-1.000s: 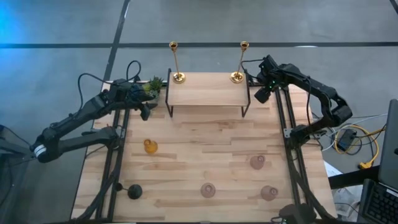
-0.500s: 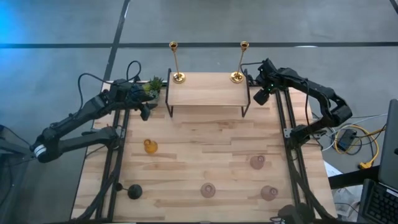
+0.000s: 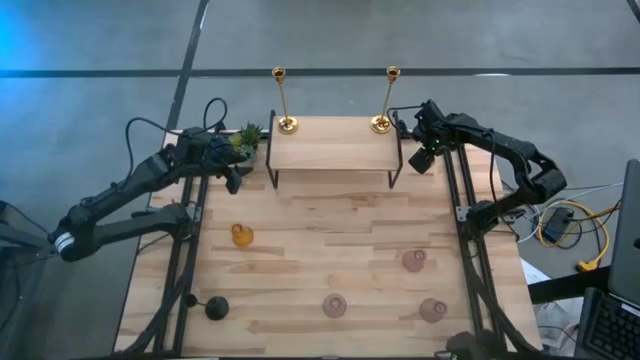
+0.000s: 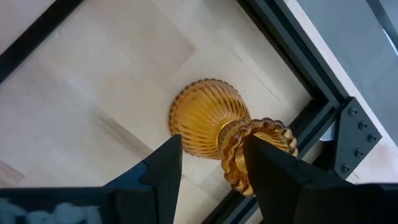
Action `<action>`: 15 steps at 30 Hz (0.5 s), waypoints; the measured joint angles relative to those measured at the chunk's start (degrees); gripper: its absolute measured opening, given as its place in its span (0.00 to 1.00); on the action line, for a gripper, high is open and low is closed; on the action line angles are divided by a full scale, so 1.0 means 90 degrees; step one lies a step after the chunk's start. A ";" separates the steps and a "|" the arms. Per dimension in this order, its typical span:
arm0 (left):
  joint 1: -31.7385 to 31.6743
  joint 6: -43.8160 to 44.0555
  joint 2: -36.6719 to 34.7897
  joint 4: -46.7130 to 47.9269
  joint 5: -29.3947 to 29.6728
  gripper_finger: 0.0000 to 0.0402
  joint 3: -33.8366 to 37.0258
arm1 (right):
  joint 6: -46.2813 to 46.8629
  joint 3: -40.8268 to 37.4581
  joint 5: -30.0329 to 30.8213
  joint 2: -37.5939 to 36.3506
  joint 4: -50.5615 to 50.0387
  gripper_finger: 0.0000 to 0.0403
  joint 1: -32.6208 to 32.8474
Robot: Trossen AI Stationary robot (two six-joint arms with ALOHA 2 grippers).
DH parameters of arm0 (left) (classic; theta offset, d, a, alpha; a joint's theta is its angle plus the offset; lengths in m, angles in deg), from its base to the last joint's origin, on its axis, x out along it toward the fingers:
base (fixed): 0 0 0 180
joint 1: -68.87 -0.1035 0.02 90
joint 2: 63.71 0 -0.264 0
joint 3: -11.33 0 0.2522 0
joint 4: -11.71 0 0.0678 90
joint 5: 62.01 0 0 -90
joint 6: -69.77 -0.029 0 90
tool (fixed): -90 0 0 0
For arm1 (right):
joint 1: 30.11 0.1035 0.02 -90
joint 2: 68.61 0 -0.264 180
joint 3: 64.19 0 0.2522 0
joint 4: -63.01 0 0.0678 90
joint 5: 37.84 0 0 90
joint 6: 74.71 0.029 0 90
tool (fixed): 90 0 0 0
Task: Pick & Place candle stick holders
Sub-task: Put the top orange glass candle holder on the shelf
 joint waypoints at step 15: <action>0.0000 0.0056 0.0000 0.0008 0.0000 0.51 0.0000 | 0.0139 -0.0005 0.0051 -0.0022 -0.0244 0.06 0.0000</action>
